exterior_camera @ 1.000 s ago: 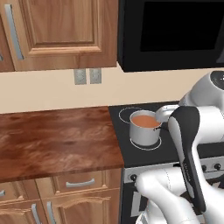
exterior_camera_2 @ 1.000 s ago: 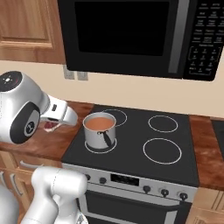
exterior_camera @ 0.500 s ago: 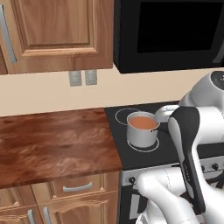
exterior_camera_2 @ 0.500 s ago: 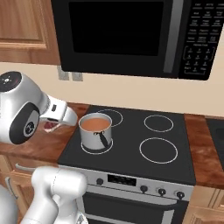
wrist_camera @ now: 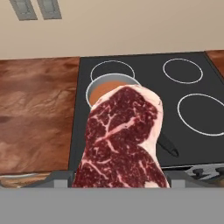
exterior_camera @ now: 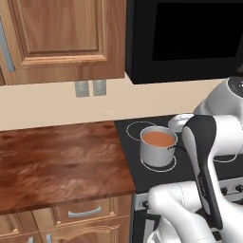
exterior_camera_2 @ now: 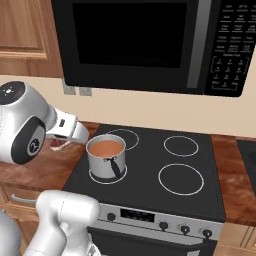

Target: Retrieve the steak from the fridge and place it on the saucepan with marinade on the stove.

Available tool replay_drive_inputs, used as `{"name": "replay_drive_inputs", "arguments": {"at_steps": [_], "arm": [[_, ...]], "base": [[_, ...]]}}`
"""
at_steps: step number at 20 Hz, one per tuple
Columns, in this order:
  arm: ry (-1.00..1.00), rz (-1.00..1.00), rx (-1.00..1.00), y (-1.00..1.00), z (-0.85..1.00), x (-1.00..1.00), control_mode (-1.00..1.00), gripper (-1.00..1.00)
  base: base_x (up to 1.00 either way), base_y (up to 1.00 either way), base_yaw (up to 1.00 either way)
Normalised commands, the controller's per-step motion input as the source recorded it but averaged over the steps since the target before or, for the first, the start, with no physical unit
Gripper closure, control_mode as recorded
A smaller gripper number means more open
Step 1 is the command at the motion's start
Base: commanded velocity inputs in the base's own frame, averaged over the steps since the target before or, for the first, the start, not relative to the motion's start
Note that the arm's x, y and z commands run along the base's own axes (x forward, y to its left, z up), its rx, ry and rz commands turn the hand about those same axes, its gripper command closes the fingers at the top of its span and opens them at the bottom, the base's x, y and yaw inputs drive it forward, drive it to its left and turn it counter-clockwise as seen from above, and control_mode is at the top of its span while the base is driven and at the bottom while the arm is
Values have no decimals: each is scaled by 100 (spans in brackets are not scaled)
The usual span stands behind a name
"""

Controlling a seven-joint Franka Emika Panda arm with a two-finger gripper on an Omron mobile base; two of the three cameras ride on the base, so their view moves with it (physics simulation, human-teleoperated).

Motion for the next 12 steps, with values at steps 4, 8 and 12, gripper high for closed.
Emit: {"name": "replay_drive_inputs", "arguments": {"at_steps": [4,8,12], "arm": [[0,0,0,0,0,0,100,100],[0,0,0,-1,-45,32,-100,100],[0,0,0,-3,-79,28,-100,100]], "base": [[13,0,-1],[0,0,0],[0,0,0]]}}
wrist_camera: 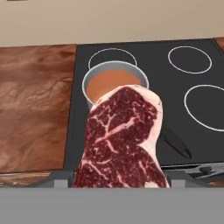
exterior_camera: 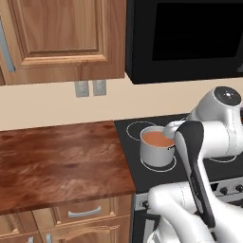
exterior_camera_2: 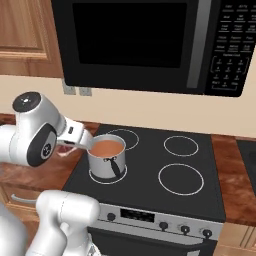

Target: Retrieve the steak from the fridge and place it on the saucepan with marinade on the stove.

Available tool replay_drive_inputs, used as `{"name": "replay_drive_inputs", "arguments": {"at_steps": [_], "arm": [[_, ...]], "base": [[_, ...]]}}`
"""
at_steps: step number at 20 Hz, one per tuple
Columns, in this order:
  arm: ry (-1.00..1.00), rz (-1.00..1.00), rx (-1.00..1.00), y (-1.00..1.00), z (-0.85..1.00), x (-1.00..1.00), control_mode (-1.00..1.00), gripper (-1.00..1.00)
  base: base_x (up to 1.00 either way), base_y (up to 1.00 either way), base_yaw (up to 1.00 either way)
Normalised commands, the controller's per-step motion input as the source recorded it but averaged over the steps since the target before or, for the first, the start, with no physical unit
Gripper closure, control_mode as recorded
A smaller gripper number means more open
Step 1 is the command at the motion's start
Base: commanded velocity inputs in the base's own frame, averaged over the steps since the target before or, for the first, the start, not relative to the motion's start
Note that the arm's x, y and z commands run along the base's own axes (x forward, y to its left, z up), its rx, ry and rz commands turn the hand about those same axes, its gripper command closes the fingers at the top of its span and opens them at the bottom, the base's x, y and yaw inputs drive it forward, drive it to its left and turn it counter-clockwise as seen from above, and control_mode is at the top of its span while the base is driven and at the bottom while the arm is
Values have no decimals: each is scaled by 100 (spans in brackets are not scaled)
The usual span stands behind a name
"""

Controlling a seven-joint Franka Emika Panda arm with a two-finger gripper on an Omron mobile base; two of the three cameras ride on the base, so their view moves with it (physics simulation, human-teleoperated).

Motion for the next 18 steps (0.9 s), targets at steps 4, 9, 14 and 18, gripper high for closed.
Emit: {"name": "replay_drive_inputs", "arguments": {"at_steps": [4,9,14,18], "arm": [[-7,0,0,-3,-57,17,-100,100],[-11,0,0,1,-1,14,-100,100],[-1,0,0,0,0,35,-100,100],[0,0,0,0,-5,23,-100,100]], "base": [[0,0,0],[0,0,0],[0,0,0],[0,0,0]]}}
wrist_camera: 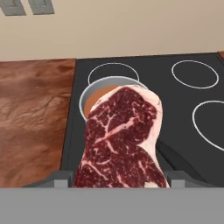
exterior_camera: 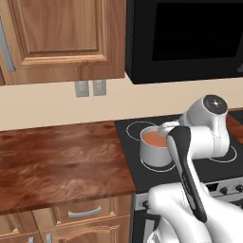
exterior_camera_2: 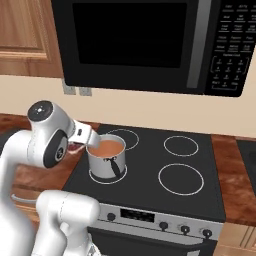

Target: Retrieve the steak from the fridge and place it on the saucepan with marinade on the stove.

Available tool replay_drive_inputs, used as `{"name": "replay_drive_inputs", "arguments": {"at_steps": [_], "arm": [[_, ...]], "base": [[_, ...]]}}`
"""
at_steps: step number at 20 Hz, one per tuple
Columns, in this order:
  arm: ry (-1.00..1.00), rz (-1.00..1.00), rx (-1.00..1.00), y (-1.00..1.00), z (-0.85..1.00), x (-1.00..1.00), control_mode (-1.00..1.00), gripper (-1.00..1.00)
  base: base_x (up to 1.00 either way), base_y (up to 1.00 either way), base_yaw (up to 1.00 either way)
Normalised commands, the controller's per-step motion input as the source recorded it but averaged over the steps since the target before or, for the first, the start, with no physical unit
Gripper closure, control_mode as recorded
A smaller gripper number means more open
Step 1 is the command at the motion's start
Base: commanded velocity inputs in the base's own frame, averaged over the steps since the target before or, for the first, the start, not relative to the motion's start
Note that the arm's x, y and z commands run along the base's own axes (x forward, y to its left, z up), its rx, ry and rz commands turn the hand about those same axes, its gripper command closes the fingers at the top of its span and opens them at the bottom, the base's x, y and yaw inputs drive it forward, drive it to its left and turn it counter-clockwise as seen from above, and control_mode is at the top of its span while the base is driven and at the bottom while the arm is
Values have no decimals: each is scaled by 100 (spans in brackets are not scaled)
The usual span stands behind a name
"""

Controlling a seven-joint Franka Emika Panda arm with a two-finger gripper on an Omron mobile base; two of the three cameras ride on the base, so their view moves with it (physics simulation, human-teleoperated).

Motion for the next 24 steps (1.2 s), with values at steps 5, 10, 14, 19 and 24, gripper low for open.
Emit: {"name": "replay_drive_inputs", "arguments": {"at_steps": [5,10,14,19,24], "arm": [[0,0,0,-2,-20,24,-100,100],[0,0,0,-2,-21,31,-100,100],[0,0,0,-3,-17,23,-100,100],[0,0,0,-3,-21,10,-100,100],[0,0,0,-1,-24,14,-100,100]], "base": [[0,0,0],[0,0,0],[0,0,0],[0,0,0],[0,0,0]]}}
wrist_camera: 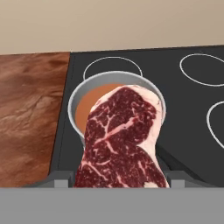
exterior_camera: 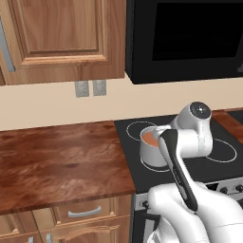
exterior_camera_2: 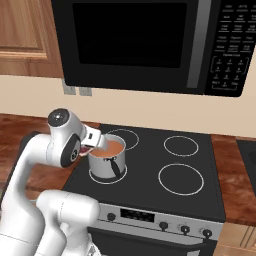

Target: Retrieve the steak from the fridge and place it on the saucepan with marinade on the stove.

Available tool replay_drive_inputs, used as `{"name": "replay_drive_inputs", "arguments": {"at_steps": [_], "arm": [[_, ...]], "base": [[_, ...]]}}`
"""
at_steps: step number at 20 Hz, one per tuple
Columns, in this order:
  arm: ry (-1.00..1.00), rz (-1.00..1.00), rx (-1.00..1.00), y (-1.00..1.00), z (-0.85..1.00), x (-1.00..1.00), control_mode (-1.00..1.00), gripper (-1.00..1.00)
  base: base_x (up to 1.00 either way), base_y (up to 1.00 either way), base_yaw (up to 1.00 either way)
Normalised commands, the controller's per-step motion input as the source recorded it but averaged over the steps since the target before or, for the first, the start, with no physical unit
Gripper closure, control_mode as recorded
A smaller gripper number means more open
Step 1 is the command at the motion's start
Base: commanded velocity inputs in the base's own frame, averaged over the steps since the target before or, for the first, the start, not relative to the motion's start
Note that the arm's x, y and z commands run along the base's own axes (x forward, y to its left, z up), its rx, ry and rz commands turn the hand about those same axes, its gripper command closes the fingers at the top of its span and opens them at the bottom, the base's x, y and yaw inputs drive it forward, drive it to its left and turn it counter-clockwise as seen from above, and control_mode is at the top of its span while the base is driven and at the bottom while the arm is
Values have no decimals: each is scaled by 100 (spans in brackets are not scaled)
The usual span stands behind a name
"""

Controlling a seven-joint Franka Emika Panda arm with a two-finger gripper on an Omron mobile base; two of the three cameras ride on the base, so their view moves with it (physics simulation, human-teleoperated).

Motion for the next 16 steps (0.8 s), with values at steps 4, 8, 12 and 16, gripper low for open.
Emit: {"name": "replay_drive_inputs", "arguments": {"at_steps": [4,8,12,16], "arm": [[0,0,0,0,-20,15,-100,100],[0,0,0,-7,-16,15,-100,100],[0,0,0,-8,-11,17,-100,100],[0,0,0,-2,-10,10,-100,100]], "base": [[0,0,0],[0,0,0],[0,0,0],[0,0,0]]}}
